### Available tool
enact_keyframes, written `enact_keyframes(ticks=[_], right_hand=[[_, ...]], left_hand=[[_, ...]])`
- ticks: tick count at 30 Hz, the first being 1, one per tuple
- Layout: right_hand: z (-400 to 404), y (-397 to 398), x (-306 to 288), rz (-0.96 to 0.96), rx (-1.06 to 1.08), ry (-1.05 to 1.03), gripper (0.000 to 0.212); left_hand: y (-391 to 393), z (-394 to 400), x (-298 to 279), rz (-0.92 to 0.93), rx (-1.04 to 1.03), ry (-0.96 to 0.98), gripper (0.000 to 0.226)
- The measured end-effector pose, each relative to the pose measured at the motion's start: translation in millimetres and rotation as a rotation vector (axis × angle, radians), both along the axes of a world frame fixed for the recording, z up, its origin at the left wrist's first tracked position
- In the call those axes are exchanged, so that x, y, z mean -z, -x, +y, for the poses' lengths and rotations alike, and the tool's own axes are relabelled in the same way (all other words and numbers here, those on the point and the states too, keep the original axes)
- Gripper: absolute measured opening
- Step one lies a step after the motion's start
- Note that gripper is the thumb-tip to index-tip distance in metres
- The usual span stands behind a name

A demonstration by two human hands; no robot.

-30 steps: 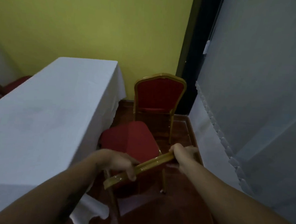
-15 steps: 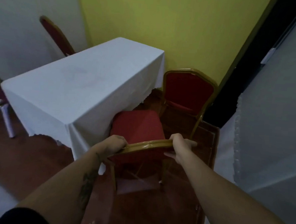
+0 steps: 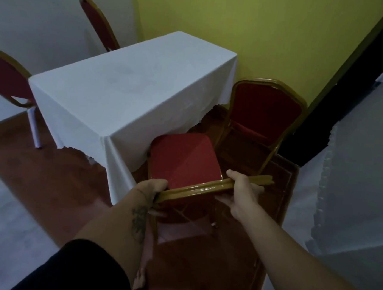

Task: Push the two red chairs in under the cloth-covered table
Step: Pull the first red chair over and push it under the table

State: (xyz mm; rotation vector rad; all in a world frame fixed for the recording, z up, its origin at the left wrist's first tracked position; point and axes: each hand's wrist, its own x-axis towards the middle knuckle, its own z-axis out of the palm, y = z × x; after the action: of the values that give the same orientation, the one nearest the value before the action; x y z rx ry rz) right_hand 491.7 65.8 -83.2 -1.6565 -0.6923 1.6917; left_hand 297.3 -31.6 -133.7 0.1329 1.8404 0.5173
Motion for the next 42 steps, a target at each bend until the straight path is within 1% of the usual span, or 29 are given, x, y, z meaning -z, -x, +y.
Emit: enact_keyframes(ticks=[2,4,6,10,13,17,21,23,28,30,32,33,35,37,40,42], right_hand=[[4,4,-1,-0.03,0.032,-0.02,0.058],[9,5,-5,-0.044,0.054,-0.027,0.061],[16,5,-9,-0.052,0.041,-0.019,0.067],[46,-1,-13,-0.132,-0.045,-0.042,0.069],[68,-2,-11,-0.189,-0.165,-0.06,0.063],[98,11,-9,-0.203,-0.268,-0.078,0.053],[124,25,-6,-0.208,-0.324,-0.074,0.038],[137,28,-5,-0.21,-0.355,-0.073,0.036],[168,33,-4,-0.23,-0.4,-0.063,0.016],[178,36,-6,-0.233,-0.415,-0.065,0.011],[189,40,-8,-0.234,-0.434,-0.059,0.012],[195,42,-9,-0.235,-0.44,-0.056,0.017],[209,48,-9,-0.228,-0.445,-0.052,0.026],[221,55,-10,-0.231,-0.456,-0.059,0.029],[236,65,-8,-0.265,-0.46,-0.072,0.042],[248,74,-7,-0.276,-0.449,-0.082,0.046]], left_hand=[[4,0,7,-0.041,-0.019,0.064,0.037],[3,3,13,-0.072,-0.034,0.107,0.037],[-1,6,11,-0.072,-0.025,0.107,0.029],[-24,13,2,-0.17,-0.107,0.026,0.024],[-35,20,2,-0.22,-0.097,-0.014,0.029],[-29,32,6,-0.225,-0.097,-0.026,0.046],[-19,48,10,-0.24,-0.116,-0.037,0.038],[-19,58,13,-0.225,-0.122,-0.04,0.035],[-21,81,17,-0.256,-0.181,-0.053,0.044],[-23,90,14,-0.264,-0.212,-0.069,0.041],[-24,99,14,-0.25,-0.229,-0.086,0.034],[-24,103,15,-0.242,-0.227,-0.093,0.033],[-21,114,18,-0.243,-0.242,-0.082,0.035],[-18,125,20,-0.244,-0.257,-0.06,0.036],[-14,138,22,-0.256,-0.252,-0.054,0.037],[-9,150,27,-0.284,-0.26,-0.065,0.039]])
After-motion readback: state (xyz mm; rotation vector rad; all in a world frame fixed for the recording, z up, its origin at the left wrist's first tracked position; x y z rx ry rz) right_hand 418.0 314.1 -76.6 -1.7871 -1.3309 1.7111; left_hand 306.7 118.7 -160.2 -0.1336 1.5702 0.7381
